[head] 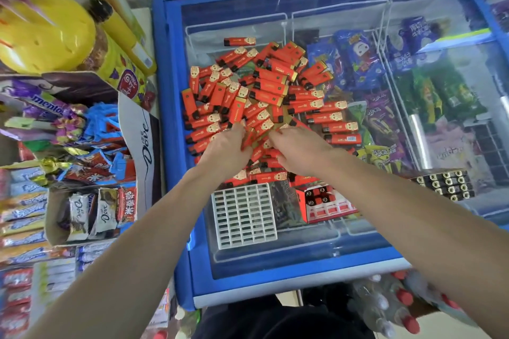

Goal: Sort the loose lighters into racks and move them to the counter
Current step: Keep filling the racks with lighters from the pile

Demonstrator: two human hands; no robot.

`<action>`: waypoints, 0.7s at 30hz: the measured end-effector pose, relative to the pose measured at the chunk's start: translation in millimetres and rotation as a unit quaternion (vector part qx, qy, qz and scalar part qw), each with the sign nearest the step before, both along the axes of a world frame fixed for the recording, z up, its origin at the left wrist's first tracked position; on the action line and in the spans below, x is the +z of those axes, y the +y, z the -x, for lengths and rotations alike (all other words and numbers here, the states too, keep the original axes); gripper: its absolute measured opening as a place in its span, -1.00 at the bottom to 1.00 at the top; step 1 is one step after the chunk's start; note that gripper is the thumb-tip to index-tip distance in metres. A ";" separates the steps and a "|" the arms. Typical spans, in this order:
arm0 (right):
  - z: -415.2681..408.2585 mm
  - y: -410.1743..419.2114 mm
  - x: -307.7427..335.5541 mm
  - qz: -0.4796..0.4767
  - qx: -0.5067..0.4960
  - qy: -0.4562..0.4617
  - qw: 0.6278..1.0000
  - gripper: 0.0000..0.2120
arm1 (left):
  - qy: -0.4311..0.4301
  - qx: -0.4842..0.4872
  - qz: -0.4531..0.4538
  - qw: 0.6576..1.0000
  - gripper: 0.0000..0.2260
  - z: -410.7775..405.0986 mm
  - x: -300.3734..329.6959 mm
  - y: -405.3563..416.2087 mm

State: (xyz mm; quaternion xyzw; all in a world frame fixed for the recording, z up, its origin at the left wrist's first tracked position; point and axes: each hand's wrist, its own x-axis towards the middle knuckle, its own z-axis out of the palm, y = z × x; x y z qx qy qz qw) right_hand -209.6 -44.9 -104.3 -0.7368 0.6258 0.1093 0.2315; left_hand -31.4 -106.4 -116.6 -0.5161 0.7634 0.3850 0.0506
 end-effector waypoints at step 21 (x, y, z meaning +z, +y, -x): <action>21.5 -118.3 -10.1 0.081 -0.132 0.083 0.984 -0.34 | -0.128 -0.025 0.147 0.980 -0.51 24.3 -3.5 -49.2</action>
